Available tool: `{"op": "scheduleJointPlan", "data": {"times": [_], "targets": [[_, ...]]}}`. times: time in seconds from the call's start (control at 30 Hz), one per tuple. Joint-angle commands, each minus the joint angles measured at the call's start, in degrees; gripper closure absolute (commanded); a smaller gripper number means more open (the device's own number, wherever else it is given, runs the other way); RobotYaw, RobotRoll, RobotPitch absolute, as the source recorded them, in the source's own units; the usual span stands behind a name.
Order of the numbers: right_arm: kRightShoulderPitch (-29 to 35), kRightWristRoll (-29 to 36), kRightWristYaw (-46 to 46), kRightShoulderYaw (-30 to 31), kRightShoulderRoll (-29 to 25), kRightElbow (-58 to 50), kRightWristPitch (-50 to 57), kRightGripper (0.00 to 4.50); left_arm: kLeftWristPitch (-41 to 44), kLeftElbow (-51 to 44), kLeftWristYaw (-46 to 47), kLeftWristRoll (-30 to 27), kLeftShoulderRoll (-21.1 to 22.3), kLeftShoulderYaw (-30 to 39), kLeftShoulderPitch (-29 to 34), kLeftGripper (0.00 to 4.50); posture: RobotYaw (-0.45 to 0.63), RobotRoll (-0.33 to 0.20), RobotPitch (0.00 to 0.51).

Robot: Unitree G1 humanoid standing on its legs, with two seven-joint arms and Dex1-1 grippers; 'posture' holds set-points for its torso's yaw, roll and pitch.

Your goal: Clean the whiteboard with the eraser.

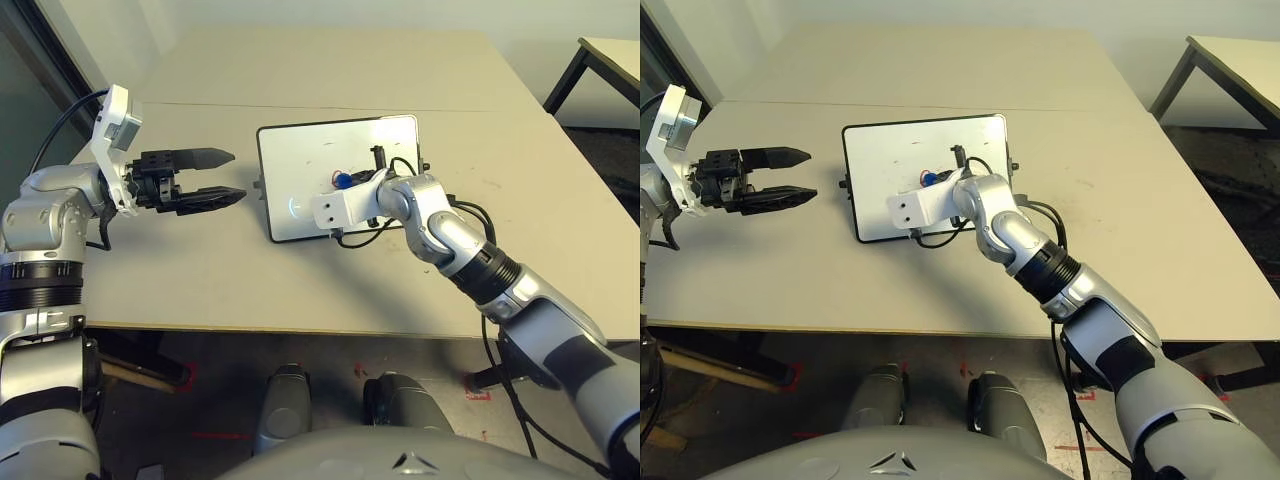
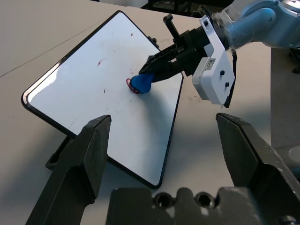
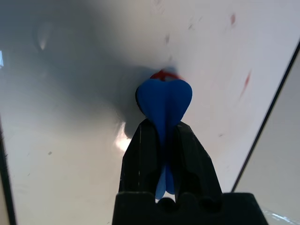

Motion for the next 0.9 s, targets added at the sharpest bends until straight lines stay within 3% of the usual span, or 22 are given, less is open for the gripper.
{"op": "scheduleJointPlan", "data": {"times": [0.03,0.23,0.7,0.9], "targets": [[-0.3,-0.8,-0.2,1.2,0.9,0.6,-0.6,4.26,-0.5,-0.1,0.4,-0.1,0.0,0.0,-0.4,0.0,0.31,0.0,0.01],[-0.3,-1.1,-0.1,1.5,1.4,1.2,-0.9,4.26,-0.7,-0.2,0.7,-0.3,-0.1,0.2,-0.3,0.0,0.31,0.0,0.01],[1.3,-0.7,1.1,-1.5,-7.1,-0.2,-1.2,4.26,-1.4,1.3,0.4,0.3,-0.9,-0.7,-1.8,0.0,0.28,0.0,0.011],[1.3,-0.6,1.1,-1.5,-7.1,-0.8,-0.8,4.26,-1.5,1.9,0.1,0.5,-1.0,-1.0,-2.3,0.0,0.28,0.0,0.011]]}}
